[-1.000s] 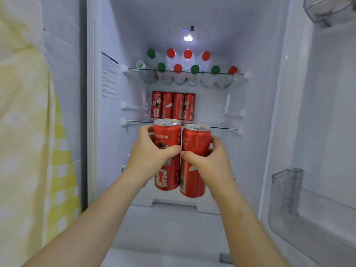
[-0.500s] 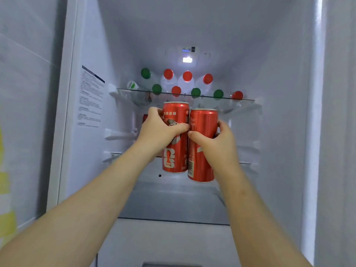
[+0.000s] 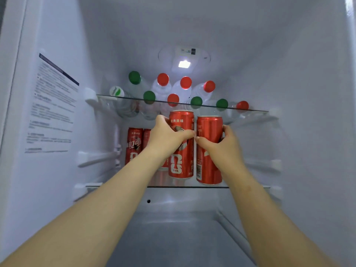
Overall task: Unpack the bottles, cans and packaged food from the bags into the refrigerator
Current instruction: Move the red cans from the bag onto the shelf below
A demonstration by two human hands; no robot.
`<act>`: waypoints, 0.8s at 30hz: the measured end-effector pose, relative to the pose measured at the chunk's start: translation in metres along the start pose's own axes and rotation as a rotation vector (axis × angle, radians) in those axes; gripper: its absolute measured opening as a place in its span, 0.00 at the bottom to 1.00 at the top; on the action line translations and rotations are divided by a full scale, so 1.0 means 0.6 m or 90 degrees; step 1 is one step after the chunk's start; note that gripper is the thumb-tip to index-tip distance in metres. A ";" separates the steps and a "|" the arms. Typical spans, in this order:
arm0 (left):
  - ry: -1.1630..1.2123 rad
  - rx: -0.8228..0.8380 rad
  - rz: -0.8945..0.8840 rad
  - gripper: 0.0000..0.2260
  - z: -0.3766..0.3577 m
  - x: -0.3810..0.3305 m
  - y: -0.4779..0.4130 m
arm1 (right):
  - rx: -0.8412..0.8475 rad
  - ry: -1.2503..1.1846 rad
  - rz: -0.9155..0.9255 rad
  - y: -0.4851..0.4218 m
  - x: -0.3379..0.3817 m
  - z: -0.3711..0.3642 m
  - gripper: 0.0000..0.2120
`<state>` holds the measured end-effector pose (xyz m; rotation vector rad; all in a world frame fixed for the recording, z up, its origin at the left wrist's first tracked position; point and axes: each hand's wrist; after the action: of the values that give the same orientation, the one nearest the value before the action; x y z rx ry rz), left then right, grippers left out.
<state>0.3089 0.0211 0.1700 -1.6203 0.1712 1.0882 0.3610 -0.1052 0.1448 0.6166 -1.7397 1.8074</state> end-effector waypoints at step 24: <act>-0.082 0.133 0.113 0.24 -0.012 0.061 -0.047 | 0.166 0.049 -0.065 -0.044 -0.074 0.024 0.24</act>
<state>0.3508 0.0408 0.1634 -1.3630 0.3382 1.2628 0.4110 -0.1225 0.1355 0.7164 -1.4084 1.9750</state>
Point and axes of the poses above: each hand's wrist, its own y-axis away from the middle knuckle, its own z-axis out of the back of the hand, x = y × z, and after that the axes turned 6 degrees about y, right-handed
